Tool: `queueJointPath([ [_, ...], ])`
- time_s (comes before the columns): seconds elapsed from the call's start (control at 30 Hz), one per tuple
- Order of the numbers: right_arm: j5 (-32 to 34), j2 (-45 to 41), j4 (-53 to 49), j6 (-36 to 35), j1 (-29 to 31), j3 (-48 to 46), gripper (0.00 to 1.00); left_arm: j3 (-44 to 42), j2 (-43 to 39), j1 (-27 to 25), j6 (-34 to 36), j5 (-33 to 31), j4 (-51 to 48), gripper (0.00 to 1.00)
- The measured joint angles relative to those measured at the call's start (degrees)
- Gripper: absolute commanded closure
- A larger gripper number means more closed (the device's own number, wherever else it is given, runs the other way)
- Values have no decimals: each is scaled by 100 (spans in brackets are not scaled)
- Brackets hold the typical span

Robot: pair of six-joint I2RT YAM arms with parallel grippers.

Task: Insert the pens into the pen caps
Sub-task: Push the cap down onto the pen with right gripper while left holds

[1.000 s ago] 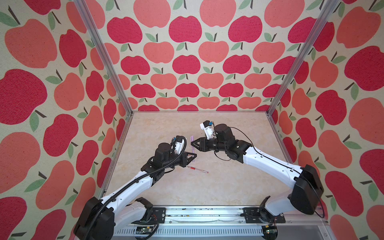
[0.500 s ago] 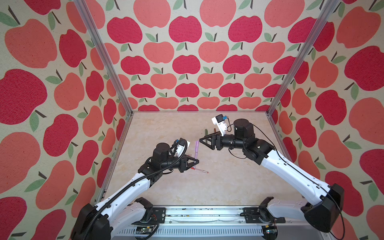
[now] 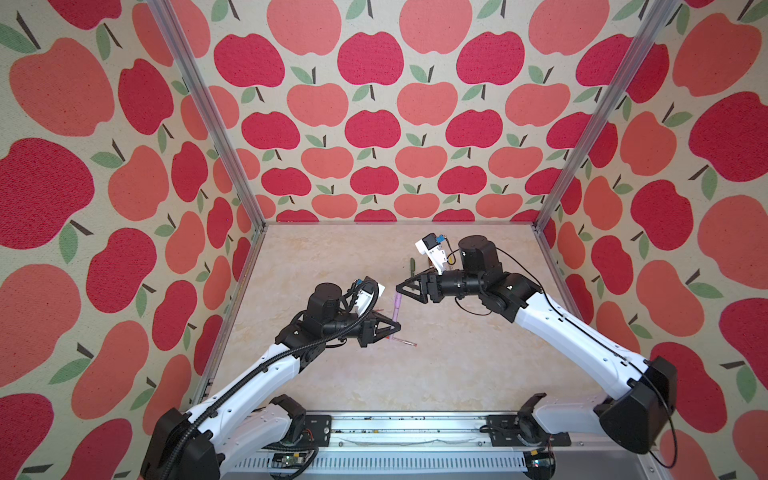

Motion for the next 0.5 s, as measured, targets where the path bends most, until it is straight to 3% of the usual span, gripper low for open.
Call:
queueJointPath([
  [0.13,-74,162,17,70,4,44,55,66,0,0,94,-177,-153,100],
  [0.5,-142,455,39,114,192,192,66,201,81,0,221,-483,-302,100],
])
